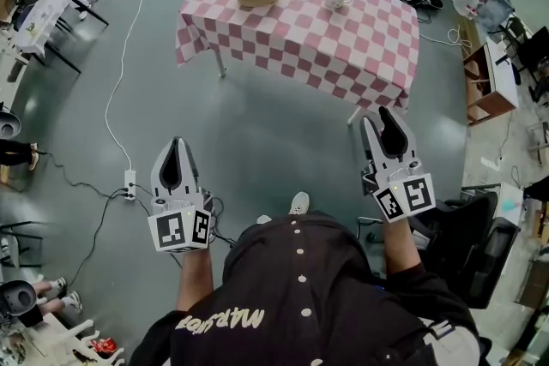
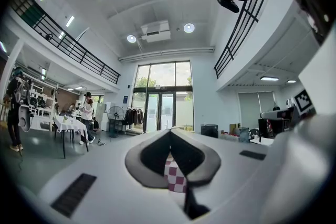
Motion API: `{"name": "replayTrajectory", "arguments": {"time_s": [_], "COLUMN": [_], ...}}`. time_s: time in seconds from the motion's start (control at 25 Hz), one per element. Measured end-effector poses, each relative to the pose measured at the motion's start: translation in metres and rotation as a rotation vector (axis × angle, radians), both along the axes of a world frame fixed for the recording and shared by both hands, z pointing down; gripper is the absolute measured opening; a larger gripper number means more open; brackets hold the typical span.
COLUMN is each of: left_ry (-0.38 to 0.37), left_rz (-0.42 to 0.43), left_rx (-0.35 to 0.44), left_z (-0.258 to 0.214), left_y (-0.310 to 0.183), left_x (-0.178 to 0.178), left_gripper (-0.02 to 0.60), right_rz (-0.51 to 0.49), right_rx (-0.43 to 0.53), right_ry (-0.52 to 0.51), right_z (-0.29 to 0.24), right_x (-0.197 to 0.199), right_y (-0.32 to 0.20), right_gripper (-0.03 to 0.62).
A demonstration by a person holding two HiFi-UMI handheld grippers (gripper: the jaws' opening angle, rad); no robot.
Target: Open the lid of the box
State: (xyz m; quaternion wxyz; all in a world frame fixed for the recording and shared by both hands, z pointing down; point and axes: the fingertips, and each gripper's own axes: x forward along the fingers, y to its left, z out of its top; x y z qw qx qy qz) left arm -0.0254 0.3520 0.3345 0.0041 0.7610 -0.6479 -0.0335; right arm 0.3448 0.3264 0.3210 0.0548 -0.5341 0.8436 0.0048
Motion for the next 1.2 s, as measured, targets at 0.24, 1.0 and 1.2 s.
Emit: {"name": "replayTrajectory", "arguments": {"time_s": [0.24,1.0,1.2], "left_ry": [0.01,0.004,0.007], "left_rz": [0.003,0.0,0.001], "left_rx": [0.0,0.001,0.0], "left_z": [-0.001,0.001,0.001], "left_y": [0.0,-0.002,-0.002], "left_x": [0.0,-0.002,-0.002], "left_gripper": [0.011,0.011,0.011], "right_rz": [-0.006,-0.027,-0.024], "right_rx": [-0.008,-0.011,-0.017], "right_ry": [0.02,0.062,0.064], "right_z": [0.002,0.004,0.006], "right_x": [-0.004,-0.011,-0.013], "right_y": [0.0,-0.002,-0.003], "right_gripper": [0.216,0.368,0.41]}}
